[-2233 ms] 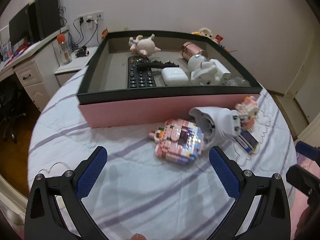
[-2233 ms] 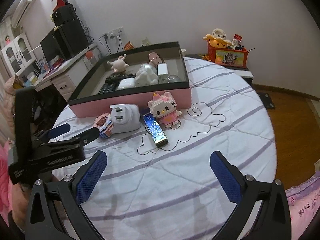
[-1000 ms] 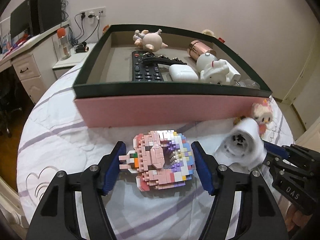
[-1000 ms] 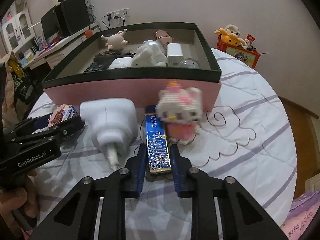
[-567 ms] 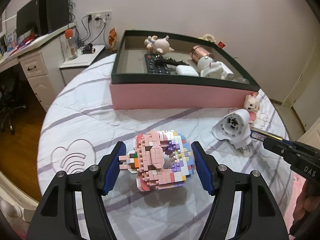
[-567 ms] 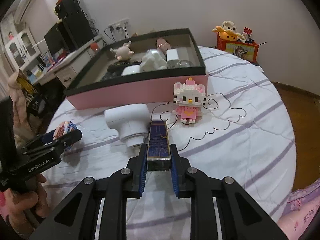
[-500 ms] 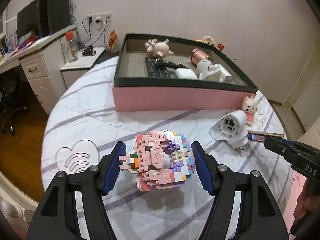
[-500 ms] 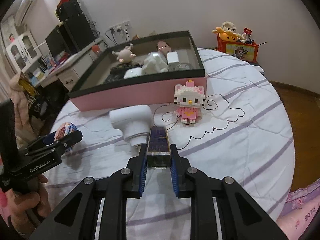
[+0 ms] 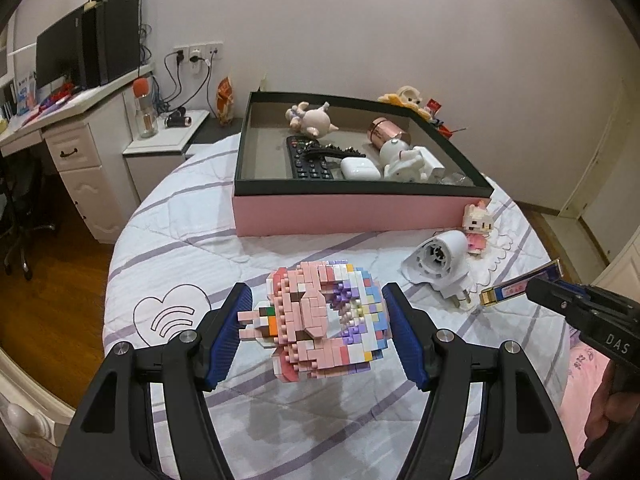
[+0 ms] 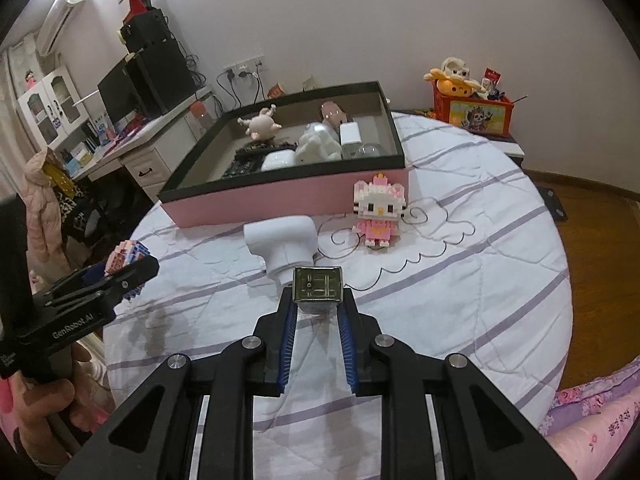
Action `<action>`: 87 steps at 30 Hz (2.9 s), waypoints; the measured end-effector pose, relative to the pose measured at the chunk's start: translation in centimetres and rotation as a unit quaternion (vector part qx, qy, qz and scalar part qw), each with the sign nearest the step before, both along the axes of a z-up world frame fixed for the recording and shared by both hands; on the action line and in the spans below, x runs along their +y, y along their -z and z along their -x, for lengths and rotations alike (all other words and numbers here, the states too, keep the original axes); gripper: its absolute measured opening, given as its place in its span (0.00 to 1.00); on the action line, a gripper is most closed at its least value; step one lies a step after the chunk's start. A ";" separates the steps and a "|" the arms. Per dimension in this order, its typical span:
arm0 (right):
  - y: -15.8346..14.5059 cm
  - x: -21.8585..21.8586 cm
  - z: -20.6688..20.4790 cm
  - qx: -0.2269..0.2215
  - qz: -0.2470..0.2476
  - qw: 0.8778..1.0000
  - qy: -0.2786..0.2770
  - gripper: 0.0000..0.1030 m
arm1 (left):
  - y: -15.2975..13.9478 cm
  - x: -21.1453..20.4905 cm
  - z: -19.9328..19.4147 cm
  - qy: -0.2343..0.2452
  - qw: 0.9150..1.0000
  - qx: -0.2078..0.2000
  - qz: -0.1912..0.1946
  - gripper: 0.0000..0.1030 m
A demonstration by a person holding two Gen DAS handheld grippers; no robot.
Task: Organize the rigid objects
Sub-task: 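Carry the block figure and blue phone into the pink box and release both, then withdraw both tools from the box toward the remaining items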
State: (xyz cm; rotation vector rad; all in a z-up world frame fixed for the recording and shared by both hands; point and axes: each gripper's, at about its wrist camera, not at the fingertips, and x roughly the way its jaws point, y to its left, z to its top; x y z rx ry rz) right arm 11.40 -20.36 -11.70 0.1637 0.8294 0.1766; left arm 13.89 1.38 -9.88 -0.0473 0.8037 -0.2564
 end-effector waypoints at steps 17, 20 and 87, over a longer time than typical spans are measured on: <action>-8.2 2.3 -5.5 -0.078 0.017 0.996 -0.047 0.20 | -7.0 -1.4 -7.0 0.020 0.999 -0.036 0.004 0.66; -8.6 3.3 -8.3 -0.074 0.020 0.995 -0.063 0.20 | -6.9 -1.8 -9.6 0.024 0.999 -0.025 0.005 0.66; -5.7 0.7 8.6 -0.067 0.018 0.997 0.041 1.00 | -5.7 1.3 8.1 -0.050 0.998 -0.017 -0.018 1.00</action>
